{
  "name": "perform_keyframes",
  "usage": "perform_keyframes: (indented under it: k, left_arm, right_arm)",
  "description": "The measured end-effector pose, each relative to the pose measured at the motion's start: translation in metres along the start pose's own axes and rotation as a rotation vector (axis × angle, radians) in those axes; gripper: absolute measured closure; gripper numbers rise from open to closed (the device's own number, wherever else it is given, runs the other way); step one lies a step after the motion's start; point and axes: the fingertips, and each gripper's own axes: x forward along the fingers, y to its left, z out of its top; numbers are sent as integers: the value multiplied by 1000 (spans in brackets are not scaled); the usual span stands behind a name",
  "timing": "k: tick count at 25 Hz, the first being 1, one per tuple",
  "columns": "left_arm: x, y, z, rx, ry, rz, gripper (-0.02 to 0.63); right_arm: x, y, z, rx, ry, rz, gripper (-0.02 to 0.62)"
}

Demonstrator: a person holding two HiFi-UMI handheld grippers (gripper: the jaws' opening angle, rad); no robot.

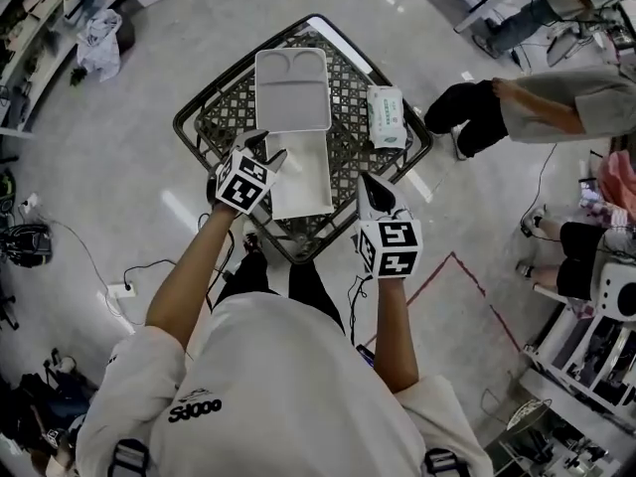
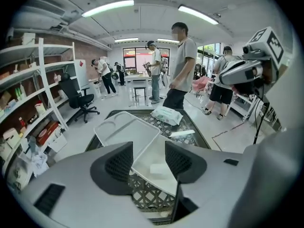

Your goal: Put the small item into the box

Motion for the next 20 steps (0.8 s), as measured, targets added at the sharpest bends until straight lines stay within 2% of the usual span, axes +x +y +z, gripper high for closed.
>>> perform_keyframes:
  k: [11, 17, 20]
  left_arm:
    - [-78, 30, 84, 29, -227, 51, 441]
    - [-122, 40, 121, 37, -344, 82, 487]
    - [-144, 43, 133, 55, -387, 94, 518]
  right_arm:
    - [-26, -1, 85, -101, -167, -41, 584]
    - [-40, 8, 125, -102, -251, 2, 584]
    - [-48, 15, 145, -140, -292, 12, 584]
